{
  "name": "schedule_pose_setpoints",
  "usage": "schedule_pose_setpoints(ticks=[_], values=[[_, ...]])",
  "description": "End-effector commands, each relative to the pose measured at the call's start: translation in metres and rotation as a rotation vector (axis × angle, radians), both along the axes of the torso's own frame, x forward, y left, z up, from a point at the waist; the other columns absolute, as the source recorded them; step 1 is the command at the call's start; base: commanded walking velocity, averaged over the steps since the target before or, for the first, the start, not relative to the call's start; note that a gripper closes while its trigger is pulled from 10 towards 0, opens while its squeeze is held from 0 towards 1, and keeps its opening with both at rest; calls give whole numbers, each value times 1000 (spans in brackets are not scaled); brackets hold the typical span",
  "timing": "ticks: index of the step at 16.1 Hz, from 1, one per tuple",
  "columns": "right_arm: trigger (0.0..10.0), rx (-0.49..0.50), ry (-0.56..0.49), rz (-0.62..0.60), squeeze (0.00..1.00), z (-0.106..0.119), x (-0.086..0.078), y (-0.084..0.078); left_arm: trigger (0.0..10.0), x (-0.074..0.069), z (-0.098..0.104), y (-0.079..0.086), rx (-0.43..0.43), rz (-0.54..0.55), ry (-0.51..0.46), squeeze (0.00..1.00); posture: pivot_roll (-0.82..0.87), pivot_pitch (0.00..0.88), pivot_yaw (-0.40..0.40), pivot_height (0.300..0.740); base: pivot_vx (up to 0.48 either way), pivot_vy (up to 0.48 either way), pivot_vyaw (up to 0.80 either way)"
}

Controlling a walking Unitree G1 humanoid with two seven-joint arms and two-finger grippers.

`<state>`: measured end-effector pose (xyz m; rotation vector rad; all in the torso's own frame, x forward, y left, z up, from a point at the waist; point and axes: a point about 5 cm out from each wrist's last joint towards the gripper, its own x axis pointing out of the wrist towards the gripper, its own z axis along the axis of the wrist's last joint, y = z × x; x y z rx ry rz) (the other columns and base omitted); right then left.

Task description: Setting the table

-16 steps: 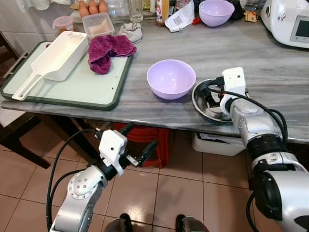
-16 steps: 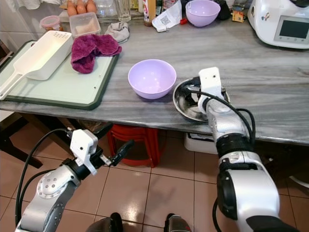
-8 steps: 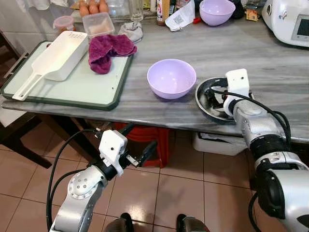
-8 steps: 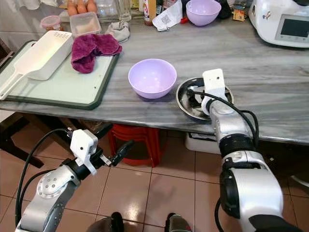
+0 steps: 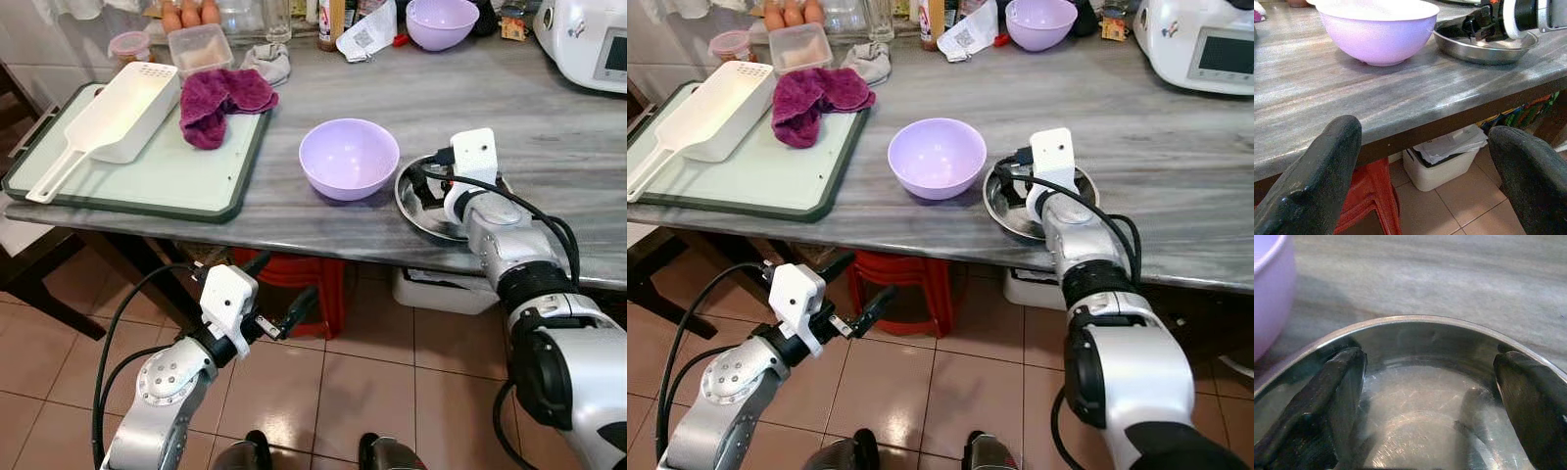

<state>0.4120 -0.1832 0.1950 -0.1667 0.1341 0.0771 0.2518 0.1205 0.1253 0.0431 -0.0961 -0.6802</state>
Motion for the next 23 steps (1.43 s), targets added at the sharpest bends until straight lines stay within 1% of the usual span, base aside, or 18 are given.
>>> schedule_pose_setpoints(ticks=[1,5,6,7,11,12,16,17,18,19,20,21,23], values=[[10000,26,-13,10,165,4,2,4,10000,-3,-2,2,21,2,8,0,-97,232,50,740,0,0,0],[10000,42,-31,27,161,7,3,10,10000,-5,-1,3,24,7,10,0,-87,234,48,740,0,0,0],[10000,41,-30,27,165,7,4,10,10000,-5,-1,3,25,7,10,0,-87,234,48,740,0,0,0],[10000,62,-40,30,165,9,4,10,10000,-4,-1,2,25,8,10,0,-84,237,49,740,0,0,0],[10000,59,-65,43,165,13,4,10,10000,-4,1,1,21,7,5,0,-84,236,46,740,0,0,0],[10000,62,-73,43,161,13,4,9,10000,-3,2,1,18,9,1,0,-85,234,45,740,0,0,0],[10000,67,-171,35,161,23,-2,-10,10000,-2,10,-1,-12,2,-27,0,-102,221,36,740,0,0,0],[10000,61,-208,36,133,25,-6,-15,10000,0,11,-2,-18,-1,-33,0,-115,214,35,740,0,0,0],[10000,59,-258,23,0,26,-16,-21,10000,1,13,-3,-26,0,-43,0,-123,210,35,740,0,0,0],[10000,61,-273,18,0,26,-21,-23,10000,2,14,-4,-28,1,-47,0,-123,210,35,740,0,0,0],[10000,36,-309,1,0,20,-40,-23,10000,5,18,0,-22,50,-81,0,-147,197,36,740,0,0,0],[10000,33,-321,4,0,18,-46,-22,10000,7,20,3,-27,83,-92,0,-157,196,40,740,0,0,0],[10000,36,-345,-19,0,9,-66,-14,10000,13,16,24,-48,260,-92,0,-170,191,42,740,0,0,0]])
